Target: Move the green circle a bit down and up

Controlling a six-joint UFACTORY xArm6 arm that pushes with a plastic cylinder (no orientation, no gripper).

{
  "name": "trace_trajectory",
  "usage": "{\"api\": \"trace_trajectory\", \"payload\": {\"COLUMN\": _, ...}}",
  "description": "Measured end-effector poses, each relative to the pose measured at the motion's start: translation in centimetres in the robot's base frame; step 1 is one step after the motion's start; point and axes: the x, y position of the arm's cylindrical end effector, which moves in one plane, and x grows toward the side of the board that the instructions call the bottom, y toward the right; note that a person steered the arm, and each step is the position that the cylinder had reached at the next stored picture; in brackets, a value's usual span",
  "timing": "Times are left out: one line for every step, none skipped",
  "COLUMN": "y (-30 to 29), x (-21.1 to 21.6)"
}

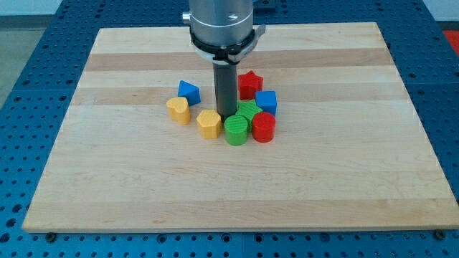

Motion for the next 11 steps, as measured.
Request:
{"api": "trace_trajectory", "payload": {"y": -0.7, "x": 1.8}}
{"api": "trace_trajectory", "payload": {"y": -0.7, "x": 4.0}}
{"api": "trace_trajectory", "payload": {"y": -0.7, "x": 5.2}}
{"api": "trace_trajectory", "payload": {"y": -2.0, "x": 7.9}}
{"api": "trace_trajectory", "payload": {"y": -3.1, "x": 11.5}}
{"api": "trace_trajectory", "payload": {"y": -1.5, "x": 11.7}}
{"api": "trace_trajectory", "payload": {"y": 0.4, "x": 11.6}}
{"api": "trace_trajectory", "payload": {"y": 1.9, "x": 10.8}}
{"api": "trace_trajectory", "payload": {"y": 4.0, "x": 9.2}}
{"api": "trace_trajectory", "payload": {"y": 6.9, "x": 8.4}}
{"api": "trace_trajectory", "payload": {"y": 9.8, "x": 7.3}}
